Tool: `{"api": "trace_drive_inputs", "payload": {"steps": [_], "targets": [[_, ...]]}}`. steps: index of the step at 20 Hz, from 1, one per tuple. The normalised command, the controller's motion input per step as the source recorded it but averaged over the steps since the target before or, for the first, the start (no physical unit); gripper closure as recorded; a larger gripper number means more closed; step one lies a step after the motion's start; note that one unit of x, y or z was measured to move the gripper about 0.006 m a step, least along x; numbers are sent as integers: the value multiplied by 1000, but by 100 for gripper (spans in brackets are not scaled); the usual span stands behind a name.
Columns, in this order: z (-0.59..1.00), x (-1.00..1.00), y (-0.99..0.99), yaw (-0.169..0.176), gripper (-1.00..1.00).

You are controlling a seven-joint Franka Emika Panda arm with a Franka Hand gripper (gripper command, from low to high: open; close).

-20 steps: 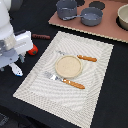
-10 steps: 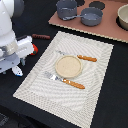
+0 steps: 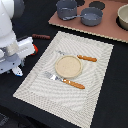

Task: Place the fish, sausage, and tomato into the frying pan.

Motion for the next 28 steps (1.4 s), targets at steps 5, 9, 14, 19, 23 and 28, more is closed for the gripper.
{"api": "trace_drive_inputs", "payload": {"steps": [5, 9, 14, 19, 23, 28], "targets": [[-67, 3, -76, 2, 100], [1000, -41, -282, -71, 100], [1000, 299, 107, -70, 100], [1000, 871, 583, -12, 100], [1000, 993, 737, 0, 100], [854, 817, 770, 0, 100]]}}
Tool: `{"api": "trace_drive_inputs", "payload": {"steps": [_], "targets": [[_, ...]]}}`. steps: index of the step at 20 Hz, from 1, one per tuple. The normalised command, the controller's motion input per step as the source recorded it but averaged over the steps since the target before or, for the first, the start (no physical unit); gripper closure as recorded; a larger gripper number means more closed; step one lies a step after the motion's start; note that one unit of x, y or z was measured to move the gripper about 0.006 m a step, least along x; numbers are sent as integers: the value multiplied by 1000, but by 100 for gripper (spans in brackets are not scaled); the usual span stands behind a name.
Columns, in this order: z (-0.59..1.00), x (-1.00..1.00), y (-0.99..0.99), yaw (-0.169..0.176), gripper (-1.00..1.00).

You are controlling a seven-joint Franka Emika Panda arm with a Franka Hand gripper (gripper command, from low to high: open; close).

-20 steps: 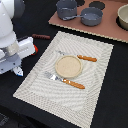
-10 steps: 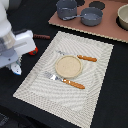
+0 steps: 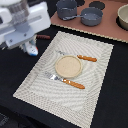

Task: Place the fish, sausage, and tomato into the frying pan.

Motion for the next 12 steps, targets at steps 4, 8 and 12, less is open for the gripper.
{"api": "trace_drive_inputs", "payload": {"steps": [4, 8, 12], "targets": [[721, 779, 774, 0, 100], [490, 691, 786, 0, 100], [424, 674, 799, 0, 100]]}}
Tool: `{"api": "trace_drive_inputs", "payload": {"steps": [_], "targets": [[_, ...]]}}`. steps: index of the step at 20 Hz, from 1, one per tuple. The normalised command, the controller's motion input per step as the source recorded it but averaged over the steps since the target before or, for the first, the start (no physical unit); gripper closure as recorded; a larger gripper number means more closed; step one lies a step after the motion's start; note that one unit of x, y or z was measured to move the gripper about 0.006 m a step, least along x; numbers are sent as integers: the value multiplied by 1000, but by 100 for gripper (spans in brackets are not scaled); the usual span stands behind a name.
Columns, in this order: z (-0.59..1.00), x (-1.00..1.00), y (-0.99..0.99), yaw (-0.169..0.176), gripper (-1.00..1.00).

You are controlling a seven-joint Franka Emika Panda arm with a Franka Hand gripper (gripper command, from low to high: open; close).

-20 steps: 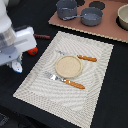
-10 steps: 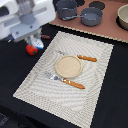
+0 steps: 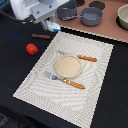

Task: Place the fish, sausage, and tomato into the frying pan.

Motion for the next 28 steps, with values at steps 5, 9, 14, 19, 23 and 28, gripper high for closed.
{"api": "trace_drive_inputs", "payload": {"steps": [5, 9, 14, 19, 23, 28], "targets": [[350, 666, 789, 0, 100], [134, 671, 769, 0, 100], [104, 688, 793, 0, 100], [99, 691, 799, 0, 100], [197, 702, 781, 0, 100], [274, 714, 707, -4, 100]]}}
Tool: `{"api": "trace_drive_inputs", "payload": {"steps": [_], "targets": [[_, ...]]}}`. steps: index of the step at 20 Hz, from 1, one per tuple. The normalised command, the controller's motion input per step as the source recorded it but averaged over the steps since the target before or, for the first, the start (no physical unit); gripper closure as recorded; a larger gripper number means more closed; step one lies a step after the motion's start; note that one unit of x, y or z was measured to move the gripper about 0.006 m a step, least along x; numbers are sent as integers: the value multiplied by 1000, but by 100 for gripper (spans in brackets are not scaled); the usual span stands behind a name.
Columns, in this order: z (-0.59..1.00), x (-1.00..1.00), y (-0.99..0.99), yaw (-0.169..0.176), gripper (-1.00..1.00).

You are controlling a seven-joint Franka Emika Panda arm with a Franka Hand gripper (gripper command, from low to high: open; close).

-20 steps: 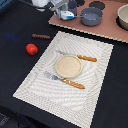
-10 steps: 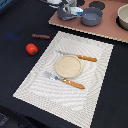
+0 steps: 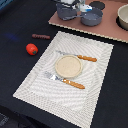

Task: Place the fish, sausage, and tomato into the frying pan.

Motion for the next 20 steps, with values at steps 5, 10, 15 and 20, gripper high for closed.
{"api": "trace_drive_inputs", "payload": {"steps": [5, 10, 15, 20], "targets": [[318, 763, 614, -12, 100], [255, 715, 676, -4, 100], [92, 575, 753, -3, 100], [0, 410, 612, -15, 100]]}}
